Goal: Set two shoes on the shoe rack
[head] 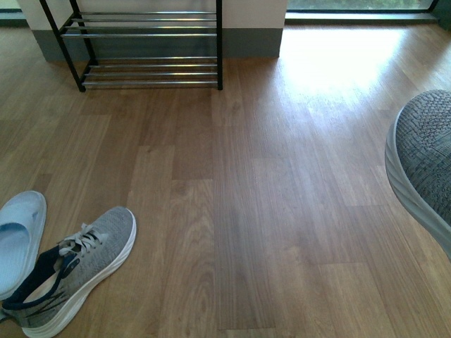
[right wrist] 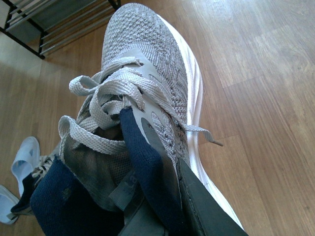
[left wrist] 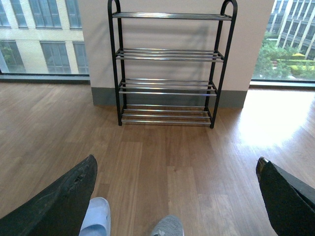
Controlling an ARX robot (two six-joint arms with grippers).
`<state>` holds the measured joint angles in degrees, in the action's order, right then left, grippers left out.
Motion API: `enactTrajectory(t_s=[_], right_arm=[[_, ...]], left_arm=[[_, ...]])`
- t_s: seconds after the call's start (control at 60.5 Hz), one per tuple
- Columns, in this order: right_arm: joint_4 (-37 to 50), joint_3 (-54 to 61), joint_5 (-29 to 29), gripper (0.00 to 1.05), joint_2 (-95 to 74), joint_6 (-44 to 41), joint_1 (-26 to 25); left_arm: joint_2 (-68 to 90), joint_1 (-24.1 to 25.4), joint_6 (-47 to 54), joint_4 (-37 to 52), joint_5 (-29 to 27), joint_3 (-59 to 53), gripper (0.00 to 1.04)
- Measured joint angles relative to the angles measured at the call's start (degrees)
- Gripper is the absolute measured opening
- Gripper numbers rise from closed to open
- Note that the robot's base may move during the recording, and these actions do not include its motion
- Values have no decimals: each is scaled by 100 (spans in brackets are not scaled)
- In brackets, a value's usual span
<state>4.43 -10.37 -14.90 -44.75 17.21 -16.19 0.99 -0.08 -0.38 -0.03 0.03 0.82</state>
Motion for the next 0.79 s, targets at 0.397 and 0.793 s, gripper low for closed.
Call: enactTrajectory(t_s=[0.397,0.793], right_arm=[[0,0,7,1,-4,0,0],[0,0,7,1,-2,0,0]], left_arm=[[960,-367,223,-1440,-1416,573,95],[7965,374,2511,2988,-1451,319,95]])
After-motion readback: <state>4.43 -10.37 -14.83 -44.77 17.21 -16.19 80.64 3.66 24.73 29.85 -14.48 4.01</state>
